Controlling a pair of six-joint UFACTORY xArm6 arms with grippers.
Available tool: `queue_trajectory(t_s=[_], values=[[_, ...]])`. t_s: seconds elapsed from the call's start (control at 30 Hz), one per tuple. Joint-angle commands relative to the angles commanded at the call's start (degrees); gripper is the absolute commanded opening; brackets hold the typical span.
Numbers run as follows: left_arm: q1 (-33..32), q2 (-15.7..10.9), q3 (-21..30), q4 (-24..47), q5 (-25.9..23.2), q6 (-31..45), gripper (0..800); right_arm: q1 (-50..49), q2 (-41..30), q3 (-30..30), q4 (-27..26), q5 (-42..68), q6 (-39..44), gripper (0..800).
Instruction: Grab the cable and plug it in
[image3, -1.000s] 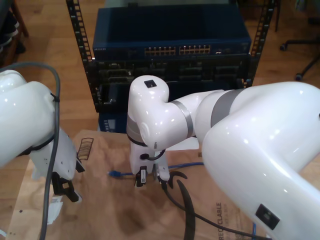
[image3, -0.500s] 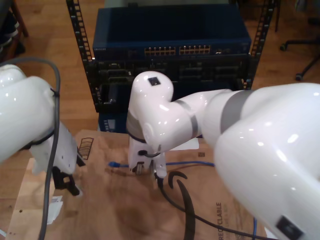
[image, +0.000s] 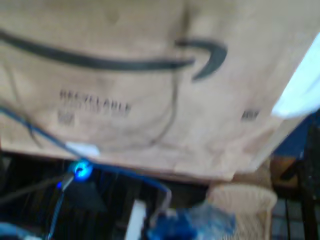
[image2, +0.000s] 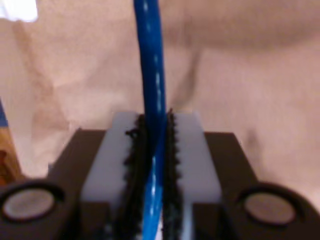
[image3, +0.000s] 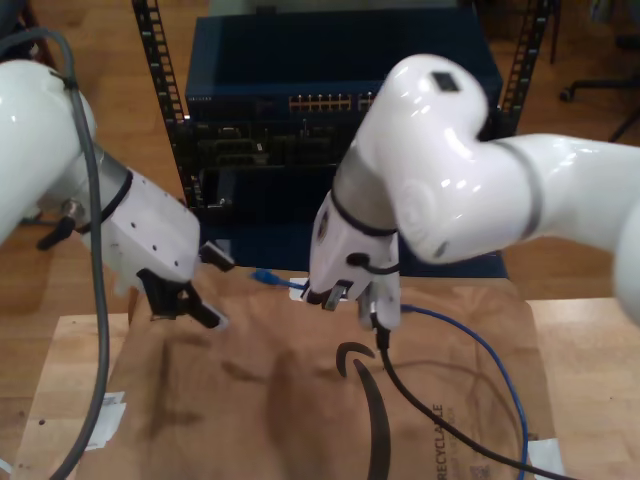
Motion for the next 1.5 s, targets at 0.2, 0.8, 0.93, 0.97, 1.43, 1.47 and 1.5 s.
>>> queue_trajectory(t_s=[0.2, 0.8, 0.93, 0.97, 1.43, 1.47, 1.5], values=[[2.5, 2.2, -3.3, -8.4, 5.0, 2.2, 797, -1.0, -3.9, -0.4, 2.2, 3.3, -0.4, 19], [8.7, 4.7, -5.5, -13.9, 10.1, 4.6, 797, -11.2, -2.6, -2.4, 24.5, 15.9, -22.3, 20], [8.7, 4.7, -6.6, -16.8, 13.4, 5.7, 795, -13.3, -2.0, -2.0, 28.1, 19.0, -28.1, 20], [8.7, 4.7, -6.6, -17.0, 13.7, 5.7, 795, -14.1, -1.8, -2.0, 29.6, 20.4, -29.4, 20], [8.6, 4.7, -6.1, -17.8, 19.6, 5.8, 716, -16.9, -1.7, -1.4, 33.0, 23.3, -31.7, 20], [8.7, 4.7, -5.9, -18.5, 19.7, 5.8, 690, -16.9, -1.7, -1.4, 33.1, 23.3, -31.7, 21], [8.6, 4.6, -5.7, -19.1, 20.2, 5.7, 653, -16.8, -1.7, -1.4, 33.1, 23.3, -31.7, 21]])
